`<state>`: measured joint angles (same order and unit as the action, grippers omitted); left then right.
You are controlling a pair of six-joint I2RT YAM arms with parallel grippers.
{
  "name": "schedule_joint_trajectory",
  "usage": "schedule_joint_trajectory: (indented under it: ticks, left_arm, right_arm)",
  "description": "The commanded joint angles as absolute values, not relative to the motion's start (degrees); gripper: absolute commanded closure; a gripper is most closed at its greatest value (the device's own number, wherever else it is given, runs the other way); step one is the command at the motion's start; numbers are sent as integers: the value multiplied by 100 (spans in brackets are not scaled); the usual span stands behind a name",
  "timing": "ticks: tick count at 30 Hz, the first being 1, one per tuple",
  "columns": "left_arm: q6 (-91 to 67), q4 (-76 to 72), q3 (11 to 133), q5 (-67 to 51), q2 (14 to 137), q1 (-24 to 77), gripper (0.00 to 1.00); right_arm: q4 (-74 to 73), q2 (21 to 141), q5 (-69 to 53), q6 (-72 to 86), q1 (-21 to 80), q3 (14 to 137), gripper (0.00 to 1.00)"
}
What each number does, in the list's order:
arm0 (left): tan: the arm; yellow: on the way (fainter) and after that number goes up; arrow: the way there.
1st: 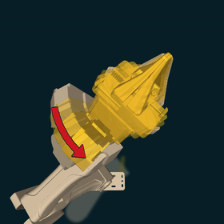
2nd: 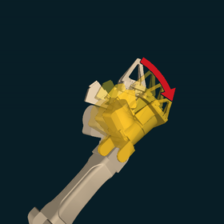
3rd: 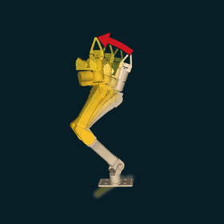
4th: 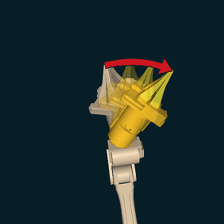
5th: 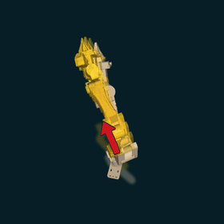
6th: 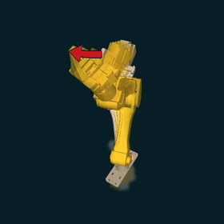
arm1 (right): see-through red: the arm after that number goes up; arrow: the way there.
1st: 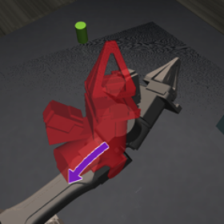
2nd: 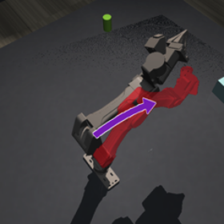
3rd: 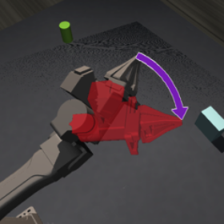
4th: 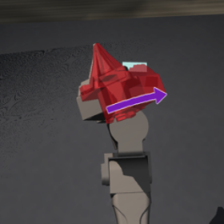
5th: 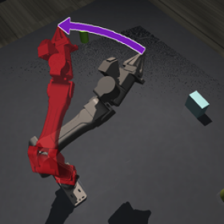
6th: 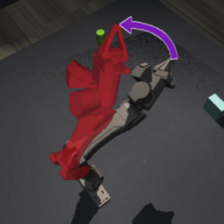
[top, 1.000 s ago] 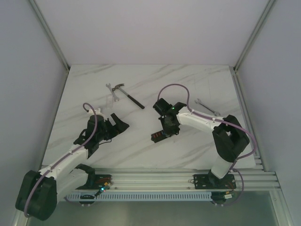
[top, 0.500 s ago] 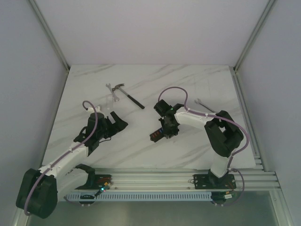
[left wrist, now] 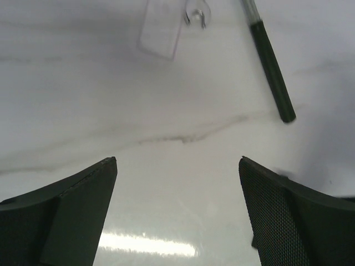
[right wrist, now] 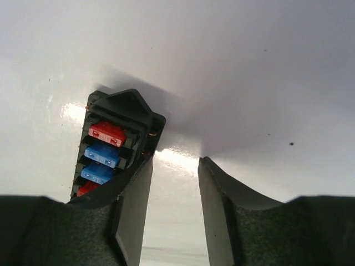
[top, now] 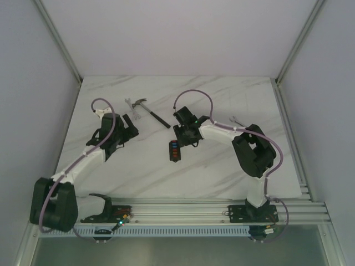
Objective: Snap on the fuse box
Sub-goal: Adjust the fuse box base at the center of the board, then pick up the fuse box cover from the center of the board.
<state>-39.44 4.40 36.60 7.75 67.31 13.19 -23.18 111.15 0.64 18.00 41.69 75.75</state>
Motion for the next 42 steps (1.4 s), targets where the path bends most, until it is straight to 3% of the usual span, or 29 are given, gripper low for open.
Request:
schedule_joint_trajectory:
  ticks: [1,9,15,25,32,38,42]
  left_arm:
    - [-3439,598,4366,1307,7446,1130,0]
    - [-2845,571,5683,1906,9128,1116,6]
    - [-2395,648,6454,1900,9960,1042,7]
    - [-2176,821,7374,1245,11087,853,17]
    - [-2045,1116,7596,1250,11376,831,34]
    - [-2032,1238,7474,1074,11319,827,55]
    - [-2083,1361,7231,1157,10947,848,61]
  right_arm:
    - [-1622,10508,86,1475,3934,7186,50]
    - [-705,9252,540,1123,3287,5901,17]
    - [328,8225,877,1347,2900,4848,2]
    - [774,7980,1036,1456,2667,4368,0]
    - [780,8075,994,1467,2646,4386,0]
    - [761,8161,928,1476,2639,4414,0]
    - [743,8131,932,1477,2637,4406,0]
